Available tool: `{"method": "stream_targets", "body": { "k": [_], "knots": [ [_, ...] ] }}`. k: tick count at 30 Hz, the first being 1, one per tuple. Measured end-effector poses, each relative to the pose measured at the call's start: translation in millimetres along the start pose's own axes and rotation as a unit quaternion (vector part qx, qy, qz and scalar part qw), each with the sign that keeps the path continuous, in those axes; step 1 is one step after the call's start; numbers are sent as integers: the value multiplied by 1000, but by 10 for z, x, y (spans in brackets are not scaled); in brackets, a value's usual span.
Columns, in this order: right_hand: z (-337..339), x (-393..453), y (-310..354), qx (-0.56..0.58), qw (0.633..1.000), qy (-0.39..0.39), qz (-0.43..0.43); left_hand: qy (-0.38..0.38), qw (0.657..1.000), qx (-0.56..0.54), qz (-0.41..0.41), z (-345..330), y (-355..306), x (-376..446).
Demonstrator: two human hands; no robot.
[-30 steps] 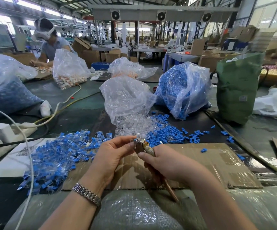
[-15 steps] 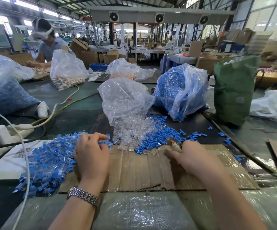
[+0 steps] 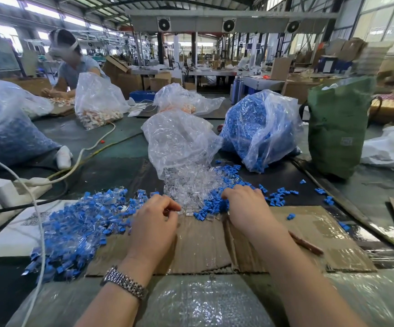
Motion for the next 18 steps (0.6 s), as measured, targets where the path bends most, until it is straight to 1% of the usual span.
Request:
{"method": "stream_targets", "body": {
  "k": [5,9,14,18],
  "knots": [
    [-134,37,117,45,999,14,26,68,996,44,-47,-170,-66,7],
    [-191,34,242,85,995,3,57,105,992,57,-50,-245,-73,19],
    [-243,7,316,135,988,-12,77,116,990,57,-49,-241,-71,10],
    [-240,-4,207,174,981,-25,81,120,989,38,-78,-245,-138,-38]
  ]
}}
Point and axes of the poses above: each hand's wrist, its own x-axis towards the middle knuckle, its own z-axis out of the back of the hand, y = z × x, the point moved 7 cm from there along x, towards the middle knuckle, and after that the axes turned 8 degrees about y, right-handed, at the moved point
